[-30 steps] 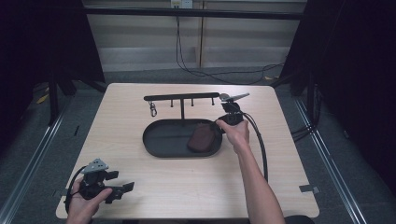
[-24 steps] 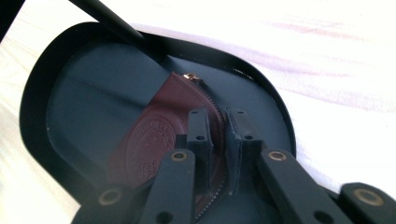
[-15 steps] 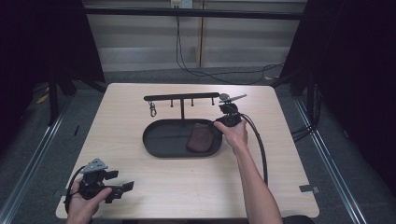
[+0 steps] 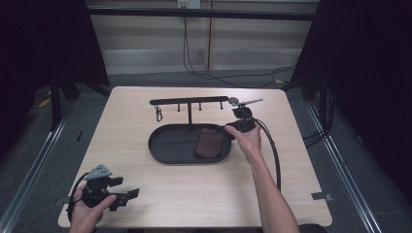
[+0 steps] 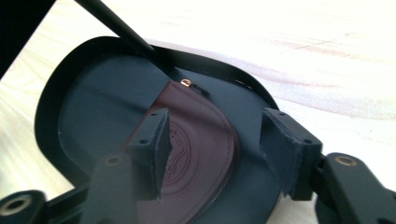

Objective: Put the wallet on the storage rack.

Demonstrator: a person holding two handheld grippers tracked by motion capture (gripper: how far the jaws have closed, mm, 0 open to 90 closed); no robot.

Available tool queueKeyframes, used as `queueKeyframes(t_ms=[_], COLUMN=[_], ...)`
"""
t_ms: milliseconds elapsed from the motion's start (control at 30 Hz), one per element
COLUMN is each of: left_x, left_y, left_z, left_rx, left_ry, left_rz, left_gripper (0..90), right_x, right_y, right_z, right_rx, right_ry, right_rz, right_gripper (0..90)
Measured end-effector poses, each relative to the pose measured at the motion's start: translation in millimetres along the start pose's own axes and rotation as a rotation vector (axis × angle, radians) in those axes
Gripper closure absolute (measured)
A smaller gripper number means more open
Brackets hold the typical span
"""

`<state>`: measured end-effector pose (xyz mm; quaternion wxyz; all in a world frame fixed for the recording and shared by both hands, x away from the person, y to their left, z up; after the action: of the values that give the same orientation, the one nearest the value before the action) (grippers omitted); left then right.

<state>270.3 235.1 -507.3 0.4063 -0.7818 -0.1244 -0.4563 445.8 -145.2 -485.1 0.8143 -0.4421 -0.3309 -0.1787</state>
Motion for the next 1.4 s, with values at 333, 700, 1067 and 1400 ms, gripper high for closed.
queueKeyframes(t_ms=[333, 700, 1067, 1400], left_x=[-0.1, -0.3, 0.2, 0.1], left_y=[-1.1, -1.7, -1.6, -2.1], left_z=[2.5, 3.4, 5.4, 6.4], left_rx=[0.003, 0.005, 0.014, 0.019], left_ry=[-0.016, -0.017, -0.032, -0.032], left_rz=[-0.005, -0.006, -0.012, -0.009], left_gripper=[16.8, 16.8, 16.6, 16.7], right_x=[-1.5, -13.7, -29.4, -52.3], right_y=[-23.2, -51.0, -86.0, -114.1], right_z=[-2.2, -12.9, -24.1, -33.8], right_rx=[0.015, -0.002, -0.036, -0.088], right_ry=[-0.007, -0.022, -0.037, -0.057], right_rz=[-0.027, -0.047, -0.093, -0.124], right_gripper=[25.9, 16.1, 15.3, 18.2])
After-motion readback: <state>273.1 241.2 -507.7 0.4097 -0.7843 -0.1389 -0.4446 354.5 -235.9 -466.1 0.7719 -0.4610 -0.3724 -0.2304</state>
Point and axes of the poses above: each handheld gripper's, and its own axes: y roughly forward along the jaws, x roughly out of its top, z roughly to its left, the point moved 6 cm from there along y, roughly forward along the jaws, and after that the axes turned 11 degrees about -z, right-handed, at the moved point
